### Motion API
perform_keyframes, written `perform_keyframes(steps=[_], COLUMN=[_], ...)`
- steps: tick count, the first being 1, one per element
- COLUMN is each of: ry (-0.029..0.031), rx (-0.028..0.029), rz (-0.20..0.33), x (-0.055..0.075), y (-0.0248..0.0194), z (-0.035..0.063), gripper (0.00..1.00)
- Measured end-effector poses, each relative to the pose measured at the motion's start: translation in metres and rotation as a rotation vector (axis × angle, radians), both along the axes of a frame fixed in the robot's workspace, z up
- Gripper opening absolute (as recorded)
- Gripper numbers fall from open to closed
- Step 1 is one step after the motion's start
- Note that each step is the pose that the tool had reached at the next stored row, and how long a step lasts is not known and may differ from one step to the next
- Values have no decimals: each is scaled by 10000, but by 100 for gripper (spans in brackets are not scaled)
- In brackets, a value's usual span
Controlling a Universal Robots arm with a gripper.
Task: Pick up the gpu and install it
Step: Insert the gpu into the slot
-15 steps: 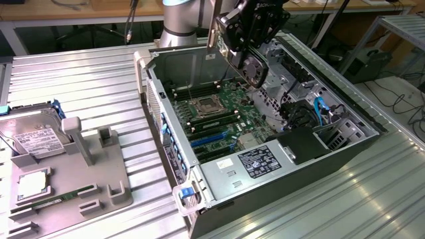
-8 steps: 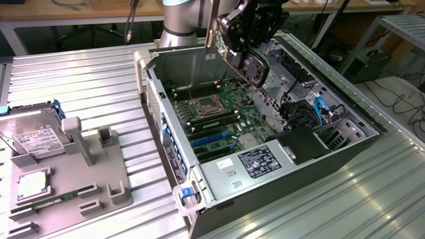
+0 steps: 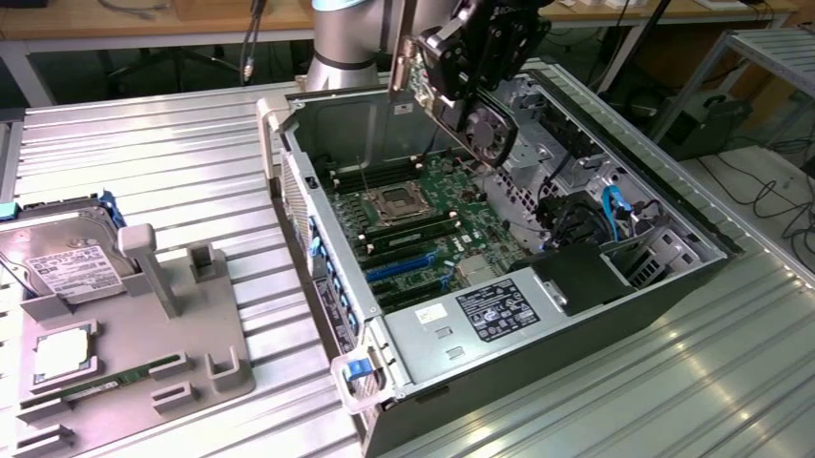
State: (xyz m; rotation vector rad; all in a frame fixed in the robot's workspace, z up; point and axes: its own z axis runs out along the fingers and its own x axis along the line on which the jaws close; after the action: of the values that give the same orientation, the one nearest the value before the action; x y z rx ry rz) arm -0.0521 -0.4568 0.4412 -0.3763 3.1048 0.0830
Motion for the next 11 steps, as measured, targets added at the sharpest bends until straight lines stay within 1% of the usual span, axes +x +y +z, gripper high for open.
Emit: perform_keyframes(steps=[3,11], ry=[0,0], rx=[20,47], rz=[151,556], x=[0,0], y=[0,0], z=[0,0], gripper=[28,28])
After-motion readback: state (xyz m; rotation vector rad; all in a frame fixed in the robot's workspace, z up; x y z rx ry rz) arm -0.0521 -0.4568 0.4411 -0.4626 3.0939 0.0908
